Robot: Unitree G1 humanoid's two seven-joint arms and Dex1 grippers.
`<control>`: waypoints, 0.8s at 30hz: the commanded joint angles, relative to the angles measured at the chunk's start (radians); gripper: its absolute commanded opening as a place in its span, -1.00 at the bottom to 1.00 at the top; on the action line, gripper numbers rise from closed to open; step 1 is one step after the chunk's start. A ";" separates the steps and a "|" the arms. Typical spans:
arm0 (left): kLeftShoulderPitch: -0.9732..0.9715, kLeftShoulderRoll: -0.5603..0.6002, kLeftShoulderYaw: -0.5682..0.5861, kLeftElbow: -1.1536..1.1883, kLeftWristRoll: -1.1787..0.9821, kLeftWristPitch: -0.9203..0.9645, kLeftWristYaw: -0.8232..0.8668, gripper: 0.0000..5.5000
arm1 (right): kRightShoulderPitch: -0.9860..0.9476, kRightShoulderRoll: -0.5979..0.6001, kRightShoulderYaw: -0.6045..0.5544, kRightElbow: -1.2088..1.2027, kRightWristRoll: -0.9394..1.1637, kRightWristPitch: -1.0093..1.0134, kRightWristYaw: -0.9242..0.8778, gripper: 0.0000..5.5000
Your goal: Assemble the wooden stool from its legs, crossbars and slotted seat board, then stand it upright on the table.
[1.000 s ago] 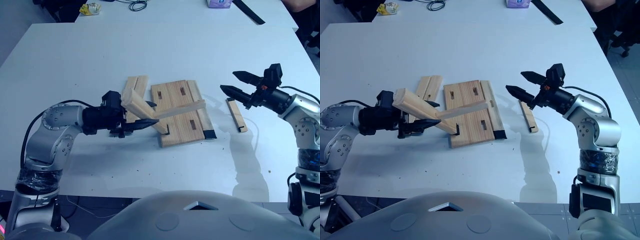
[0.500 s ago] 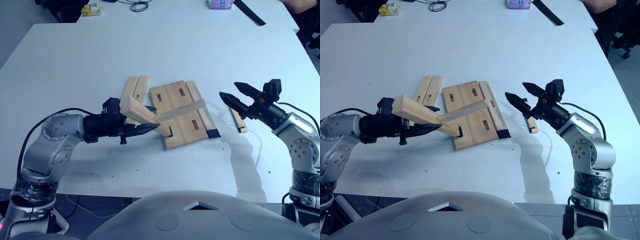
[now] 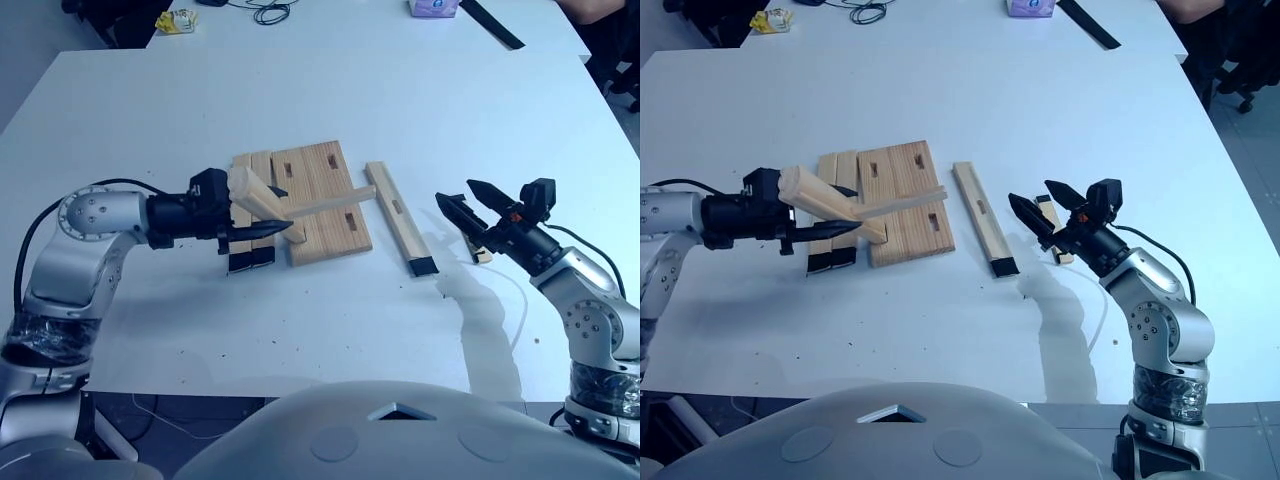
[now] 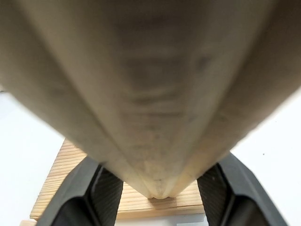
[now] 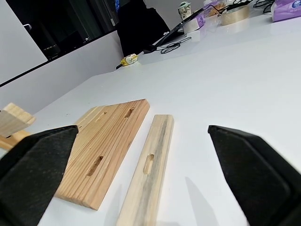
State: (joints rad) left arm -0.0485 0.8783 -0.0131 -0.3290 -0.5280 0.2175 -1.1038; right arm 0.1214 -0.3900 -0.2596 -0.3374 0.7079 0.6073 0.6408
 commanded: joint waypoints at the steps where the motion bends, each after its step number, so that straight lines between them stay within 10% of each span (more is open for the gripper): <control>1: 0.096 0.017 -0.068 0.034 0.031 0.095 -0.024 -0.25 | -0.008 0.002 0.005 0.002 0.011 -0.002 -0.009 0.85; 24: 0.074 0.114 -0.190 0.074 0.036 0.022 -0.174 -0.25 | -0.050 0.015 0.018 0.039 0.002 -0.026 -0.027 0.85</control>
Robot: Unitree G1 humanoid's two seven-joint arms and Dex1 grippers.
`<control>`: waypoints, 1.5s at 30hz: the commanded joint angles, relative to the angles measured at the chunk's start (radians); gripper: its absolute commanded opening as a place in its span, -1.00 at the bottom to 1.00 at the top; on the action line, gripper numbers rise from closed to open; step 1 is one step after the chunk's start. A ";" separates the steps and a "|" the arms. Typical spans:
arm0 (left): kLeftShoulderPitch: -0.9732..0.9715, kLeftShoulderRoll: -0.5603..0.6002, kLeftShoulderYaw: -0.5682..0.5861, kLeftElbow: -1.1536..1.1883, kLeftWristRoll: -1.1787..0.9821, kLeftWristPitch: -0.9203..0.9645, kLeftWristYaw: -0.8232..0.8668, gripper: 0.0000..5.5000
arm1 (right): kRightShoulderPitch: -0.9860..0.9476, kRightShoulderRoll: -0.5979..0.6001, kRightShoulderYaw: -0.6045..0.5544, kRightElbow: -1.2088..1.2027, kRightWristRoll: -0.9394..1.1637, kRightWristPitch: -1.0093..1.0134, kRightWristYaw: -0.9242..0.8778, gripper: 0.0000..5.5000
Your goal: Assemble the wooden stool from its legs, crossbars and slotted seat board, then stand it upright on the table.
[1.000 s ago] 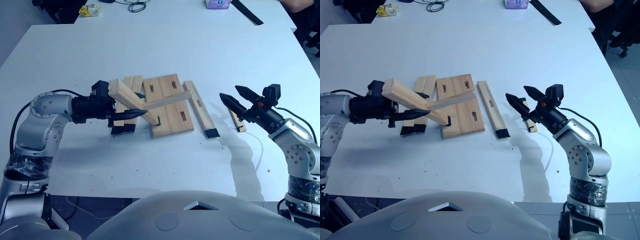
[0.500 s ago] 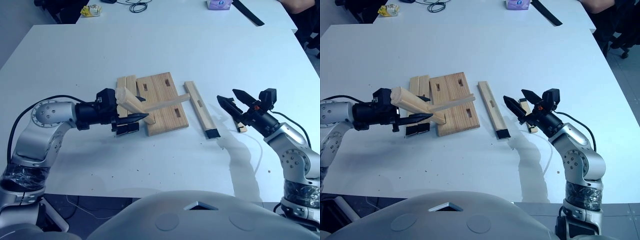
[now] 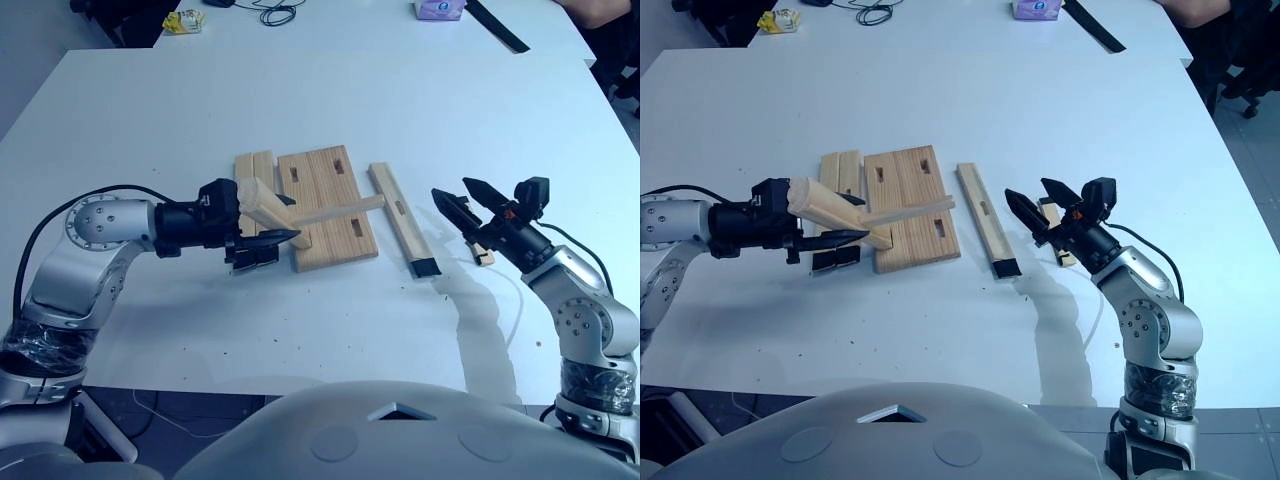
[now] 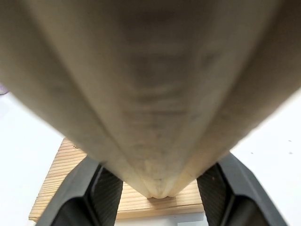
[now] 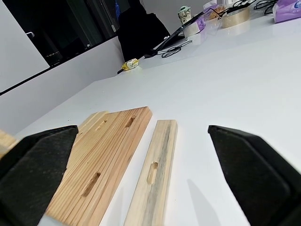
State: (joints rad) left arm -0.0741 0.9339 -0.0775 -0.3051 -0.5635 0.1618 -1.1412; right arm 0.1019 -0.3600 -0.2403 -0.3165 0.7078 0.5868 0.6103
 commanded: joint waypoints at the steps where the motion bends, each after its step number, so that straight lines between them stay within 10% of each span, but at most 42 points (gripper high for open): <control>1: 0.104 0.065 -0.123 0.045 0.051 0.077 -0.162 -0.25 | -0.037 -0.020 -0.001 0.025 0.001 -0.004 0.008 0.85; 27: -0.003 0.000 -0.105 0.085 0.018 0.111 -0.053 -0.25 | -0.088 -0.048 0.020 0.071 -0.010 -0.002 0.037 0.85; 36: -0.027 -0.023 -0.027 0.125 0.010 0.130 -0.069 0.33 | -0.048 -0.032 0.009 0.056 -0.008 -0.017 0.024 0.85; 45: 0.096 0.009 0.117 0.097 0.005 0.161 -0.072 0.34 | -0.025 -0.032 0.008 0.057 -0.008 -0.030 0.022 0.85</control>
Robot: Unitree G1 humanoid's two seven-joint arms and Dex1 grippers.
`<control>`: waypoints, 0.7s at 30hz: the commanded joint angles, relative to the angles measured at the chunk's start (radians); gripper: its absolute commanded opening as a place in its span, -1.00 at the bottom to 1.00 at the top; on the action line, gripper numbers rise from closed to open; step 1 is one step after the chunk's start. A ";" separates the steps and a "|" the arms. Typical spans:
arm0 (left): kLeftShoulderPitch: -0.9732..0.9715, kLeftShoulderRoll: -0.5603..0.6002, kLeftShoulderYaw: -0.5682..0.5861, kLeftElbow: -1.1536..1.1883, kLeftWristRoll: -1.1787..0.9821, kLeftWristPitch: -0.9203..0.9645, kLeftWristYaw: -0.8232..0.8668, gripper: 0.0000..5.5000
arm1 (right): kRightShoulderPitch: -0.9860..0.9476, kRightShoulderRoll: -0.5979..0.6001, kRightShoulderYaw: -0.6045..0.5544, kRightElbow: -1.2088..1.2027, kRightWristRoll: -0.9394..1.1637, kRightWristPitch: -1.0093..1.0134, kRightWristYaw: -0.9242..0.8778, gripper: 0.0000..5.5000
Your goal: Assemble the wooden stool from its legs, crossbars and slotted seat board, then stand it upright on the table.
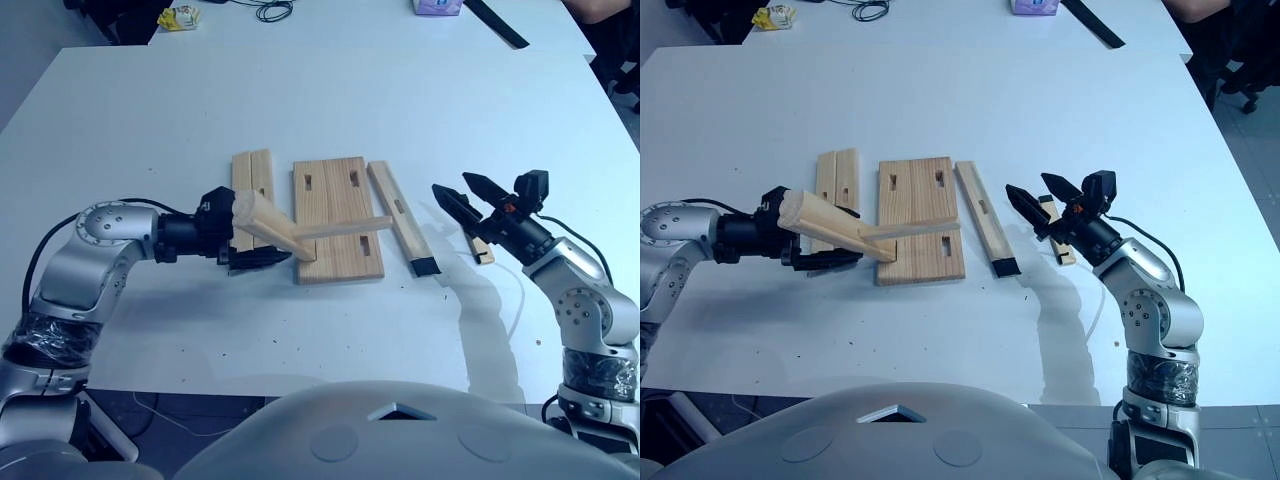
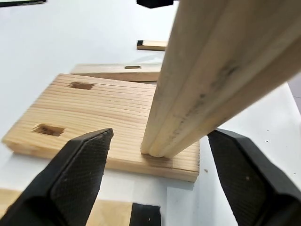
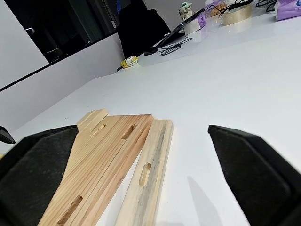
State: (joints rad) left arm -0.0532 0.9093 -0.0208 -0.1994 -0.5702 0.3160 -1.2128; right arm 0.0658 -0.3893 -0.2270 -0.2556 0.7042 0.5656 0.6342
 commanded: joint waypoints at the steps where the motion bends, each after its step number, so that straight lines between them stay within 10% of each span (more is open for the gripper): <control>1: 0.107 0.042 0.067 -0.003 0.026 -0.007 -0.012 0.34 | 0.017 -0.001 -0.009 -0.006 -0.004 -0.012 -0.006 0.85; 10: 0.116 -0.004 0.210 0.279 0.133 -0.029 0.174 0.34 | 0.005 -0.002 -0.008 0.017 -0.013 -0.024 -0.008 0.85; 21: 0.032 -0.462 0.220 0.111 0.110 0.239 0.794 0.34 | -0.103 -0.006 0.023 0.134 -0.039 -0.037 0.013 0.85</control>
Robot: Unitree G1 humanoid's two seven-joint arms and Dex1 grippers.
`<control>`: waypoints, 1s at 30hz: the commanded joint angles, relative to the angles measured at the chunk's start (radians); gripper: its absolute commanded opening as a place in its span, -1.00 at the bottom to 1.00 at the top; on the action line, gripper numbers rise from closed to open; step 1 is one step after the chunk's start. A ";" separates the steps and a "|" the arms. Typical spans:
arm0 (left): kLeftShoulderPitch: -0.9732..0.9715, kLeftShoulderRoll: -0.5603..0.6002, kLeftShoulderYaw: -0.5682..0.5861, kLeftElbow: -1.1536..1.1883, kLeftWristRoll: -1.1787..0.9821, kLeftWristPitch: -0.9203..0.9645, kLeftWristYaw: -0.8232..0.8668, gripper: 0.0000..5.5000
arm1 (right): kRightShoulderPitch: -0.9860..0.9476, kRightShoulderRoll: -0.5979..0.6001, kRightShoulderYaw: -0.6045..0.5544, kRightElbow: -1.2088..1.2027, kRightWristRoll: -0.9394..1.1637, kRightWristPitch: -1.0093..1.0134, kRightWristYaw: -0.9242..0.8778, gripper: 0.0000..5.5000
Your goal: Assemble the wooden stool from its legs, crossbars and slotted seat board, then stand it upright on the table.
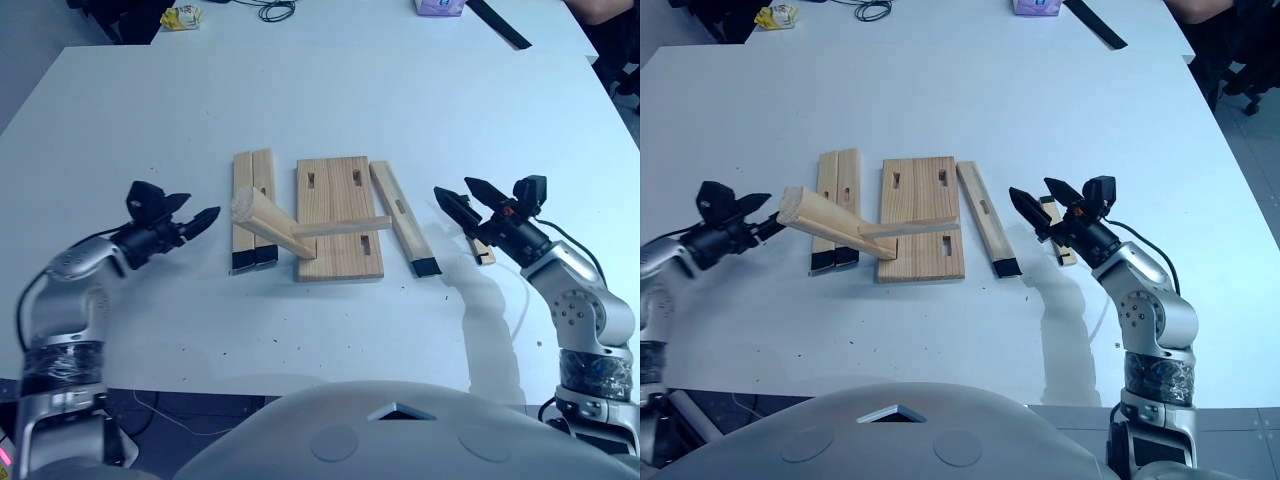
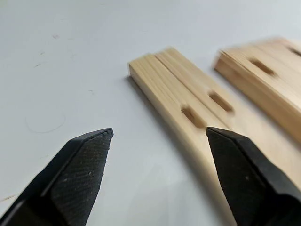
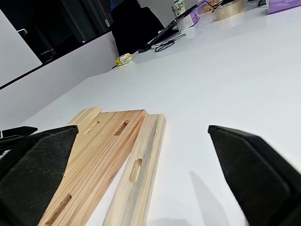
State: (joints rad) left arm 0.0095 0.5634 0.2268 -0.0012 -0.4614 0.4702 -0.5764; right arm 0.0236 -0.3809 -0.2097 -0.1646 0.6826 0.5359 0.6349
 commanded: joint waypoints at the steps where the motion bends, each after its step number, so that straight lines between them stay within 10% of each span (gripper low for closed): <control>1: -0.032 -0.143 -0.033 -0.110 0.013 0.112 0.205 0.34 | -0.075 -0.017 0.009 0.054 -0.020 -0.006 0.017 0.85; 17: -0.001 -0.149 -0.116 -0.069 0.220 0.145 0.315 0.34 | -0.071 0.009 0.024 0.062 -0.035 -0.016 0.015 0.85; 30: 0.076 0.027 -0.101 -0.102 0.176 0.085 0.054 0.34 | -0.025 0.030 0.012 0.030 -0.034 -0.026 -0.006 0.85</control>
State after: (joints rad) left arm 0.0444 0.5565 0.1345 -0.1168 -0.2852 0.5376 -0.4665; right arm -0.0111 -0.3530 -0.1912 -0.1154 0.6533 0.5163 0.6389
